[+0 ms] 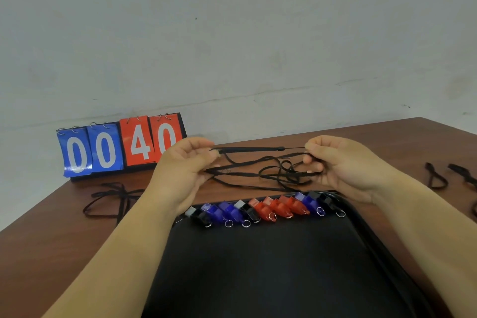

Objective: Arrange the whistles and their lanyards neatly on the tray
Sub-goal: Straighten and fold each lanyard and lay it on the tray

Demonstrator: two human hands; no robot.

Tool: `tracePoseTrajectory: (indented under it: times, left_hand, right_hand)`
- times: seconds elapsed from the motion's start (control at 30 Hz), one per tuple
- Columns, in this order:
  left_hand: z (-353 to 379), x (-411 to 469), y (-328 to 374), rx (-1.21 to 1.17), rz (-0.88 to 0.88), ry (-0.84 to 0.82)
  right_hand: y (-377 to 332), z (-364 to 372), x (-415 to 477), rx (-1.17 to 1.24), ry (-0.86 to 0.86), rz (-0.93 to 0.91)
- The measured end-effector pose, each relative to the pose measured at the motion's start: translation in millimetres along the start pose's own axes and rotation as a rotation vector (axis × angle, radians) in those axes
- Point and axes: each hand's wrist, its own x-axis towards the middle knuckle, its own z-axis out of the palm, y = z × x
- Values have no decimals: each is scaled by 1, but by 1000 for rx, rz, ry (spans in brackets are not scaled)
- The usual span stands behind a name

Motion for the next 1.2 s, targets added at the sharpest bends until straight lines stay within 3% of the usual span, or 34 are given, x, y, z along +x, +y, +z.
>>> tracePoseTrajectory:
  times: [0.07, 0.17, 0.43, 0.63, 0.83, 0.97, 1.2]
  left_hand:
    - [1, 1, 1, -188, -39, -34]
    - [-1, 2, 0, -205, -50, -51]
    - [-9, -3, -1, 484, 171, -72]
    - [-7, -4, -5, 747, 189, -224]
    - [-6, 0, -10, 330, 25, -157]
    - [-2, 3, -10, -25, -85, -150]
    - [-3, 6, -9, -87, -18, -71]
  right_hand:
    - [1, 0, 0, 32, 13, 4]
    - [2, 1, 1, 86, 11, 2]
    - [-4, -1, -4, 220, -18, 62]
    - [-4, 6, -4, 434, -11, 72]
    - [-1, 11, -1, 649, 10, 48]
    - [0, 9, 1, 625, 66, 52]
    - [9, 13, -3, -12, 1, 96]
